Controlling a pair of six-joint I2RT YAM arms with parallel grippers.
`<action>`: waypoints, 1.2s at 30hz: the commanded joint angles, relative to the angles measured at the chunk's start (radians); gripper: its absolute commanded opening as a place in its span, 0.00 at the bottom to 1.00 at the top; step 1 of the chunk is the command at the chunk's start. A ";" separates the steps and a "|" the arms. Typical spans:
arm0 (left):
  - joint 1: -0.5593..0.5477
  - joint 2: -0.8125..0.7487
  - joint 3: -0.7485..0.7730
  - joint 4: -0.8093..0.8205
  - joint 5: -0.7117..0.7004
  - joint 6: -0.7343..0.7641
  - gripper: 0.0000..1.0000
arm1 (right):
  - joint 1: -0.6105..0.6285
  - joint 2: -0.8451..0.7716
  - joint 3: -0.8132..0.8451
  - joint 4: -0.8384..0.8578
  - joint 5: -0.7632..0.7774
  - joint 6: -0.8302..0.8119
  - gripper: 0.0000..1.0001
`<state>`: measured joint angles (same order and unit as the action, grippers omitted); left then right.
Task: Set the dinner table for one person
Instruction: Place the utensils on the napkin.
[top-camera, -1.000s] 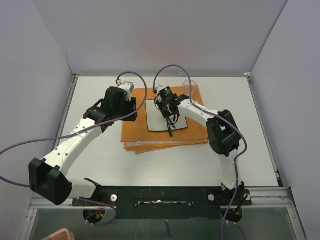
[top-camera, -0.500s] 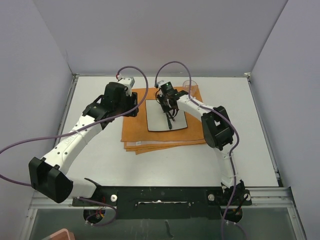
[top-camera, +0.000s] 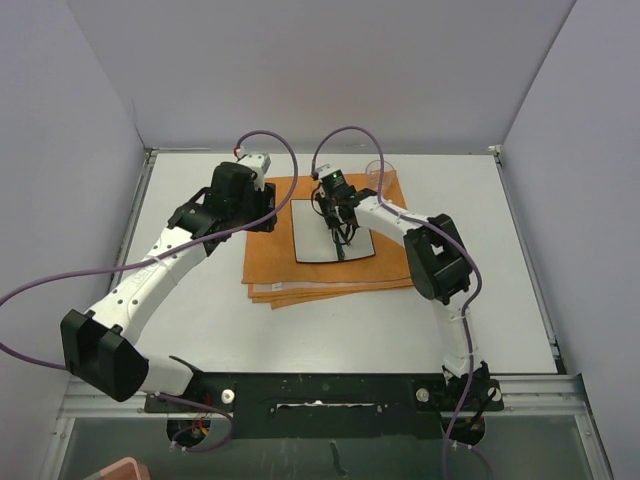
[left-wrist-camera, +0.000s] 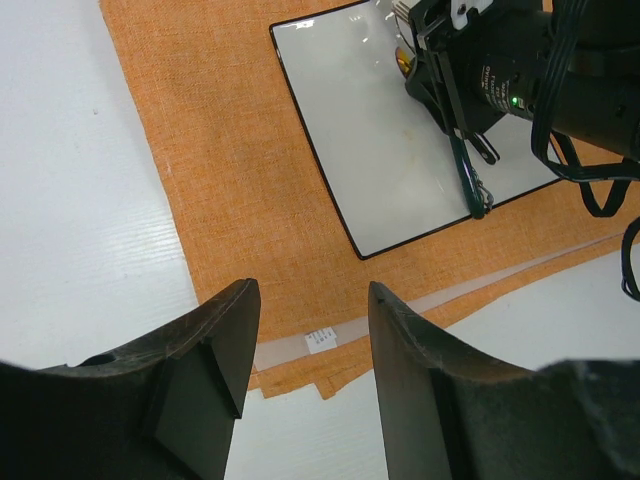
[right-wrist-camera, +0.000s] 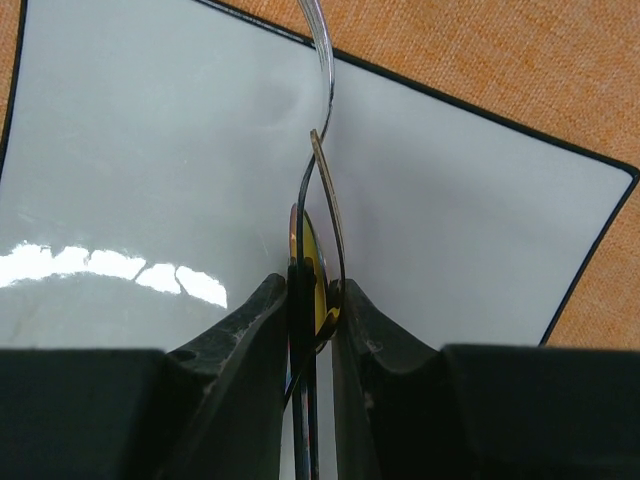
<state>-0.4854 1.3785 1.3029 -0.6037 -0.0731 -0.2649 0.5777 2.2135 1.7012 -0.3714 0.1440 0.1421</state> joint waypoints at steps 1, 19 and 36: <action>-0.005 -0.011 0.049 0.001 -0.024 0.018 0.46 | 0.025 -0.027 -0.065 -0.142 0.049 0.031 0.00; -0.006 -0.041 0.047 -0.034 -0.024 0.000 0.46 | 0.088 -0.161 -0.154 -0.022 0.031 -0.002 0.59; -0.031 0.206 0.114 0.121 0.134 -0.039 0.44 | 0.015 -0.603 -0.163 0.123 0.188 -0.061 0.71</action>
<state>-0.4950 1.4448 1.3369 -0.6048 -0.0498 -0.2783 0.6140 1.8408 1.6131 -0.3786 0.2481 0.0849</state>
